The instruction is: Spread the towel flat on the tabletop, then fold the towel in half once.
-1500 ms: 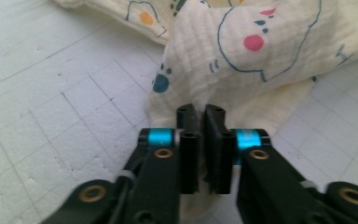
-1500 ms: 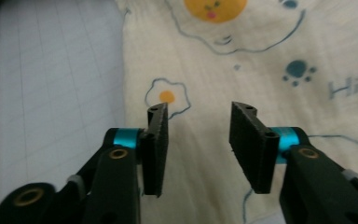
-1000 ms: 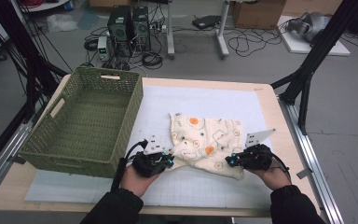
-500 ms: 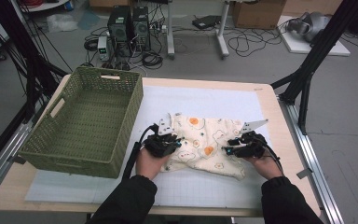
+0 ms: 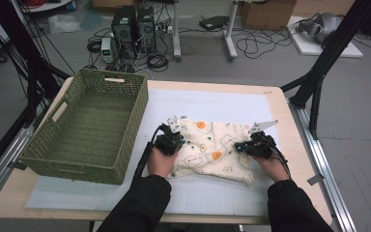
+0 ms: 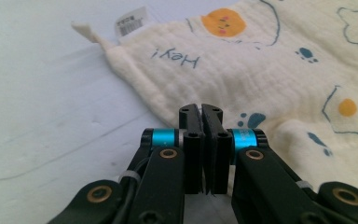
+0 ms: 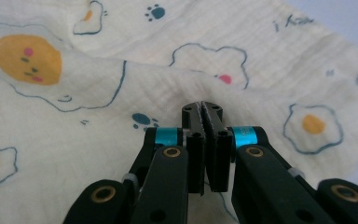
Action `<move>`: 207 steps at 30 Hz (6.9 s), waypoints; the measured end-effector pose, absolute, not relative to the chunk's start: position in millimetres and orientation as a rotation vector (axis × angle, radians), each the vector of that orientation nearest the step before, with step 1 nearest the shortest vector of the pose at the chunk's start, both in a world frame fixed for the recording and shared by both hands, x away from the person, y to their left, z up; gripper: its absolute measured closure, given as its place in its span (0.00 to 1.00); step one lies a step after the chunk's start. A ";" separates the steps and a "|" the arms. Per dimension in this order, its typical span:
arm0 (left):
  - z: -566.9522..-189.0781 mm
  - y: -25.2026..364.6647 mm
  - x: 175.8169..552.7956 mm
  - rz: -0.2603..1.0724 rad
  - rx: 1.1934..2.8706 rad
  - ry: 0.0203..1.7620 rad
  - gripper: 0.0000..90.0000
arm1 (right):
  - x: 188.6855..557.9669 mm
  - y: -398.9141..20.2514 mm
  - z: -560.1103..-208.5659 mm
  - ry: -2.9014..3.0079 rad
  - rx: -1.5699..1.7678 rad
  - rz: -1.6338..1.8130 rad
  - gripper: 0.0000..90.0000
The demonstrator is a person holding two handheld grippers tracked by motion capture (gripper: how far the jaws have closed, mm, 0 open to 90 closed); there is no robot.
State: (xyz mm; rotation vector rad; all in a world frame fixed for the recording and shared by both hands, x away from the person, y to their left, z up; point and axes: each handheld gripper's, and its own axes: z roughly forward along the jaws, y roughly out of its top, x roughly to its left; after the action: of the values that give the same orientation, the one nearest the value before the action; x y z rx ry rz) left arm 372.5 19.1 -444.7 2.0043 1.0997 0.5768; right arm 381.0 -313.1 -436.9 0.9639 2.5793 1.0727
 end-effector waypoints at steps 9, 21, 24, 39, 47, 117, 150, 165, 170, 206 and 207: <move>-421.5 37.8 389.7 0.761 1.821 1.194 0.85 | 412.0 -310.4 -414.1 2.430 1.056 1.067 0.92; -420.1 45.9 358.0 0.584 1.893 1.029 0.76 | 370.0 -316.3 -409.8 2.550 0.904 1.179 0.66; -424.0 47.0 341.5 0.540 1.922 0.984 0.74 | 349.3 -312.9 -410.2 2.609 0.825 1.184 0.63; -446.0 41.3 302.6 0.279 2.139 0.788 0.74 | 313.9 -302.9 -440.4 2.749 0.752 1.154 0.82; -435.0 59.9 288.4 0.272 2.112 0.784 0.97 | 300.7 -304.8 -435.2 2.793 0.723 1.241 0.94; -436.5 88.5 276.3 0.313 1.968 0.713 0.55 | 285.5 -313.1 -436.9 2.598 0.877 1.402 0.42; -435.7 83.8 272.8 0.343 1.996 0.678 0.56 | 285.8 -315.1 -438.4 2.581 0.898 1.363 0.33; -431.1 74.3 277.7 0.399 2.003 0.717 0.61 | 293.6 -321.1 -433.6 2.573 0.895 1.373 0.37; -431.9 58.1 294.8 0.410 2.031 0.756 0.65 | 308.9 -325.9 -436.7 2.583 0.954 1.344 0.38; -447.0 42.5 392.6 0.604 2.006 1.168 0.88 | 416.0 -333.4 -442.4 2.397 1.237 1.079 0.80; -447.2 41.2 391.9 0.600 2.011 1.158 0.93 | 416.1 -333.4 -442.4 2.397 1.244 1.082 0.84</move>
State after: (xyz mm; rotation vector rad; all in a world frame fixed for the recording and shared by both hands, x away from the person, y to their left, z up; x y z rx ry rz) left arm 391.9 41.2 -447.2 2.0113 1.1581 0.6004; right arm 416.1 -333.4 -442.4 1.2442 2.3974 1.0821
